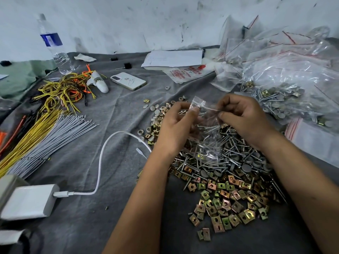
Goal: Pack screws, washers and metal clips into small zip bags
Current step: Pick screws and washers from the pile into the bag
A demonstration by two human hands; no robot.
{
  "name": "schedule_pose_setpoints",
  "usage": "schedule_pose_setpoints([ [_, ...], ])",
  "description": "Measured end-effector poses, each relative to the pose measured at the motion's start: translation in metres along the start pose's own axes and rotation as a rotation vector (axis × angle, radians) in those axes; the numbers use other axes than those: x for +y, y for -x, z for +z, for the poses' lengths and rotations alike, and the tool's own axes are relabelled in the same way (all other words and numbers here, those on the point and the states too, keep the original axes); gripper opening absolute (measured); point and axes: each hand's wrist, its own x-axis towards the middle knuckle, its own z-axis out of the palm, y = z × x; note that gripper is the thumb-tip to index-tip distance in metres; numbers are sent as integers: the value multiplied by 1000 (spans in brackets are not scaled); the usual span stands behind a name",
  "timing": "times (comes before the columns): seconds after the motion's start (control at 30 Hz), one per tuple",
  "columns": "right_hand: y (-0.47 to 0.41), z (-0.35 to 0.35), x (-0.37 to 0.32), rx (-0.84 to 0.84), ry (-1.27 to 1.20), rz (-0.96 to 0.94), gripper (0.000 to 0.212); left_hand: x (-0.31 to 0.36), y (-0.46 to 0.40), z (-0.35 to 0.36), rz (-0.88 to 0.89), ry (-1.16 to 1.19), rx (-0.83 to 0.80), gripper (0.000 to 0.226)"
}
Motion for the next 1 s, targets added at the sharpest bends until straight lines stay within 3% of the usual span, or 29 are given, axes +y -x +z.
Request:
schedule_pose_setpoints([
  [0.17,0,-1,2,45,2,8,17,-1,0,-6,-40,-138,-78,14],
  [0.27,0,-1,-1,63,-12,19,5,1,0,-6,-105,-79,-79,15],
  [0.37,-2,-10,4,114,384,8,18,2,0,-5,-130,-35,-60,15],
  [0.43,-2,-16,7,-16,686,46,24,2,0,-4,-129,-28,-46,16],
  [0.5,-2,-20,10,-167,823,74,31,2,-1,-3,-118,-23,-35,19],
  [0.77,-1,-20,10,-145,778,72,21,-4,-2,-3,-96,-104,70,13],
  [0.9,0,-18,8,-100,735,71,17,-8,-6,-8,138,-361,271,26],
  [1.0,0,-18,5,-116,704,37,13,-7,-8,-12,263,-494,297,27],
])
